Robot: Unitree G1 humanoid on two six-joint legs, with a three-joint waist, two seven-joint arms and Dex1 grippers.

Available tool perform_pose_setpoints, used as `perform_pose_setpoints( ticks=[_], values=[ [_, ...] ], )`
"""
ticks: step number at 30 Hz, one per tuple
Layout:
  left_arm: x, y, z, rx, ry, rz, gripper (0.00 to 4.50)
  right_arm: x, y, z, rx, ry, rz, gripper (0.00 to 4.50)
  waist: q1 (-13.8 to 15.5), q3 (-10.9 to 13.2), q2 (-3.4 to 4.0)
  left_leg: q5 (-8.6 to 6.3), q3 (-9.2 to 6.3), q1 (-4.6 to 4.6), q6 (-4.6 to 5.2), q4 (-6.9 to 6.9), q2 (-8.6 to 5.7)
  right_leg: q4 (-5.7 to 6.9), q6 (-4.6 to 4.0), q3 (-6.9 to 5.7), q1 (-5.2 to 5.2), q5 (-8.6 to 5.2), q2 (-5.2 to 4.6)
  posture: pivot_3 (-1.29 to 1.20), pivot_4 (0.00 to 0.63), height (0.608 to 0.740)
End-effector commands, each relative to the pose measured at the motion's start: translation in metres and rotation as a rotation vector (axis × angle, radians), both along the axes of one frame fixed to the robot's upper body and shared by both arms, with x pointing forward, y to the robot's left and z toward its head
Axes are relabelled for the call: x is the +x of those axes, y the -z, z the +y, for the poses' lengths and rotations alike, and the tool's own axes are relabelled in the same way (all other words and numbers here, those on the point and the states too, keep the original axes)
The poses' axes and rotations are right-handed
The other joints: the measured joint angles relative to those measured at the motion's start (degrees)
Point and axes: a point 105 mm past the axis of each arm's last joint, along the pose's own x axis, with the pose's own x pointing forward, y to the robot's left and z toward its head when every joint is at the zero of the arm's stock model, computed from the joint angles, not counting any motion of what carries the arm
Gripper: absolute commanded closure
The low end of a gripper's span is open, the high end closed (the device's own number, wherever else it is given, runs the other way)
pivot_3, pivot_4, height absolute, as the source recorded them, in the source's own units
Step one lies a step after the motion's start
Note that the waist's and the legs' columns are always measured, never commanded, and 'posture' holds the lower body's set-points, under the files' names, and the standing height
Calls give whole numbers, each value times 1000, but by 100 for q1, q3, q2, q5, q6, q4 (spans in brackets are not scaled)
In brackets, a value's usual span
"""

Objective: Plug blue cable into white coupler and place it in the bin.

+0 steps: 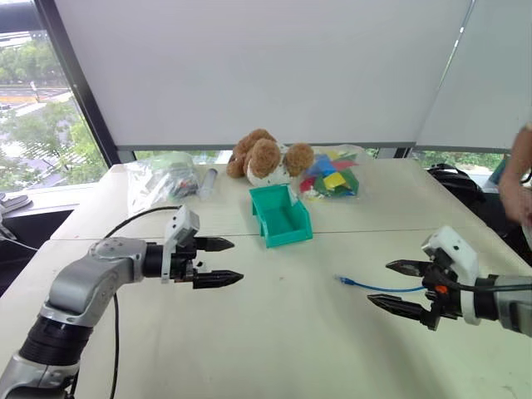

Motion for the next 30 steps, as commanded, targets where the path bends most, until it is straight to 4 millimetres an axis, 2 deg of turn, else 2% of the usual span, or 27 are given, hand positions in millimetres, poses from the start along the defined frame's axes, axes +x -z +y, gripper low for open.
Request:
perform_pose_setpoints(
  ticks=[1,12,20,24,30],
  values=[
    [-3,-13,1,-15,-7,-40,0,1,-8,-1,-26,-10,-35,35,3,0,0,0,0,0,0,0,0,0,0,0,0,0,0,0,150,740],
    [-1,-21,-4,-67,-10,-35,0,5,-9,-8,-55,-12,-34,35,4,0,0,0,1,0,0,1,-1,0,0,1,0,0,0,0,150,740],
    [2,-17,-12,-79,12,-32,0,17,-2,-22,-96,-21,-33,35,-8,0,-1,0,3,1,0,1,-2,0,0,0,1,0,0,0,150,740],
    [5,-16,-14,-79,16,-36,0,28,17,-35,-168,-61,-2,35,-8,0,-1,0,5,1,0,3,-6,1,0,0,1,0,1,0,150,740],
    [5,-19,-17,-90,25,-41,0,57,49,-49,-190,-106,62,35,-36,0,-1,0,9,4,0,4,-9,2,1,2,1,0,3,0,150,740]
  ],
)
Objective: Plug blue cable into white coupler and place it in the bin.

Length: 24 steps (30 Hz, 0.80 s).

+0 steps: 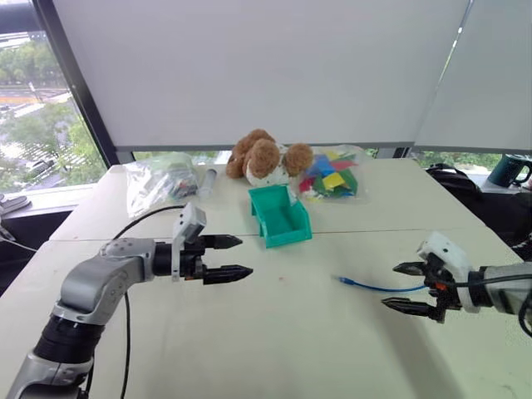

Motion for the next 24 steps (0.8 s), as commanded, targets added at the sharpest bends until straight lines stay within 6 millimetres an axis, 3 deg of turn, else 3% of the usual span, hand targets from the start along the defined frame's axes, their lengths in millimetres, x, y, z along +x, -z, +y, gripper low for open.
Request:
perform_pose_setpoints(
  ticks=[1,11,15,21,24],
  values=[
    [-1,-14,-1,-14,13,-54,0,13,11,-4,-12,-49,20,35,-13,0,1,0,1,0,0,0,1,0,0,0,-2,0,1,0,150,740],
    [-6,-13,5,0,-7,-54,0,37,40,-7,17,-90,122,35,7,0,1,0,0,0,0,0,1,3,1,0,-2,1,0,0,150,740],
    [-7,-12,6,6,-15,-52,0,36,48,-8,10,-109,158,1262,8,0,1,0,0,1,0,3,2,3,2,1,1,2,0,0,150,740],
    [-6,-12,6,7,-25,-57,0,36,46,-3,2,-146,149,4449,3,0,1,0,-2,1,0,3,1,4,4,0,2,3,0,0,150,740],
    [-5,-13,7,7,-30,-60,0,38,40,8,-28,-197,114,4449,1,-1,1,0,-2,2,-1,3,1,4,5,0,2,3,0,0,150,740]
  ],
)
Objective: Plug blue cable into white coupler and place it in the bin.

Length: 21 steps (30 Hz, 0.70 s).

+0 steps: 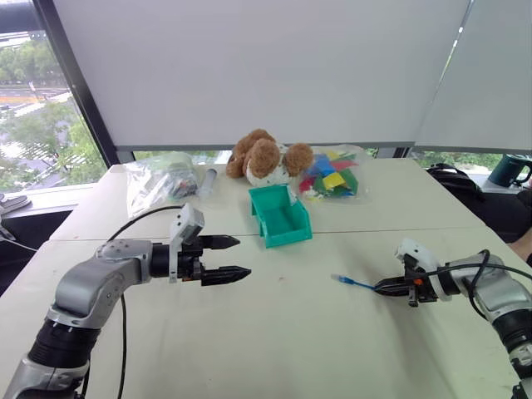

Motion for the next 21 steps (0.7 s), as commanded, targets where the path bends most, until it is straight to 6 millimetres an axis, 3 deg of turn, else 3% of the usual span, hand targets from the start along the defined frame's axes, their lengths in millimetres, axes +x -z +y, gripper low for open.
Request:
perform_pose_setpoints(
  ticks=[1,5,9,14,19,21],
  values=[
    [-1,-11,2,-6,-2,-44,0,0,-7,24,-3,-102,-31,4449,0,0,0,0,0,0,0,0,0,0,0,0,0,0,0,0,150,740],
    [2,-14,6,-4,-16,-53,0,-6,-39,76,58,-268,-98,4449,-42,1,5,0,1,0,0,0,3,7,1,1,-8,1,2,0,150,740],
    [4,-18,4,-4,-16,-59,0,-17,-43,120,58,-416,-95,4449,-2,1,5,0,-3,0,0,0,2,14,1,-1,-12,0,3,0,150,740],
    [3,-16,2,-4,-6,-59,0,-16,-16,158,53,-479,-26,4449,20,0,3,0,-6,-2,0,5,1,13,1,-1,-7,1,0,0,150,740],
    [2,-10,-1,-5,9,-49,0,-6,11,171,-18,-475,-8,4449,-2,0,2,0,-3,-3,-1,6,-3,13,1,-1,-8,1,-2,0,150,740],
    [4,-8,-3,-11,13,-41,0,-3,14,169,-46,-475,-17,3899,-5,-2,-1,0,-3,-1,-1,6,-3,14,1,-1,-8,1,0,0,150,740]
  ],
)
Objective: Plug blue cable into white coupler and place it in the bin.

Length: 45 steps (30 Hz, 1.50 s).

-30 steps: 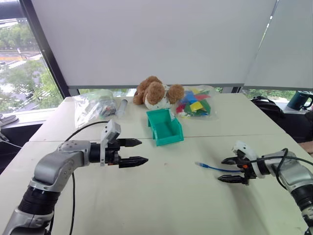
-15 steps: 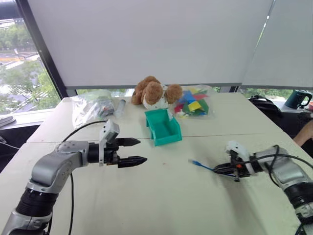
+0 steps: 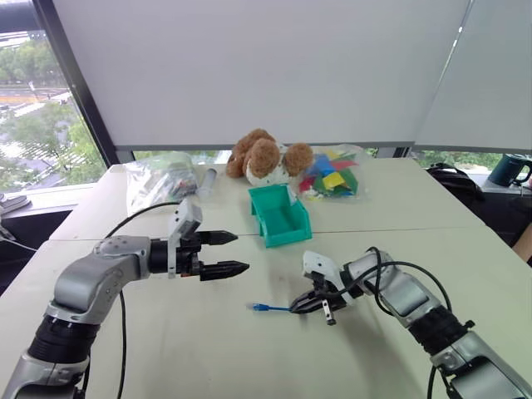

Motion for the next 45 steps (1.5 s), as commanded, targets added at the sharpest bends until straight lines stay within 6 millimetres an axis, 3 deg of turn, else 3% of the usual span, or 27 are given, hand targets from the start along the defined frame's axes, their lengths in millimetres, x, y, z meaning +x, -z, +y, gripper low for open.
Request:
perform_pose_setpoints(
  ticks=[1,5,8,17,26,29,36,41,45],
  values=[
    [0,-2,-5,9,36,-36,0,8,4,-3,-50,15,-48,3628,-2,-1,-1,0,0,3,0,0,0,1,0,0,1,0,0,0,150,740],
    [1,9,-17,59,117,-43,0,2,-12,-4,-6,12,-60,1634,7,-1,0,0,1,6,0,1,0,6,0,0,4,0,1,0,150,740],
    [3,32,-26,139,198,-42,0,-6,-30,-11,20,39,-115,137,41,-1,1,0,0,2,-1,2,-5,5,0,-1,3,0,1,0,150,740],
    [24,89,-38,302,279,-63,0,-43,-54,-37,55,180,-173,57,138,-1,0,0,2,-2,0,2,-9,-2,-1,-2,1,0,0,0,150,740],
    [28,117,-31,380,327,-57,0,-58,-56,-44,81,305,-187,57,138,-2,-1,-1,0,-3,1,3,-3,-3,-1,-2,1,0,-1,0,150,740],
    [26,123,-31,404,339,-79,915,-58,-56,-44,86,324,-192,0,138,-2,-2,-1,0,-3,1,3,-4,-3,-1,-1,1,0,-3,0,150,740],
    [23,125,-29,409,352,-114,4433,-57,-56,-48,74,343,-204,0,137,-2,-2,-1,0,-3,2,3,-3,-3,0,-2,1,0,-3,0,150,740],
    [32,99,-36,303,282,-178,4473,-63,-66,-44,227,427,-121,0,139,-2,-2,-1,-2,-3,2,3,2,-3,0,-2,1,0,-3,0,150,740],
    [45,55,-49,136,195,-263,4473,-71,-68,-34,457,557,94,0,151,-2,-7,-1,-13,-7,2,6,9,-2,1,-4,4,1,-4,0,150,740]
  ],
)
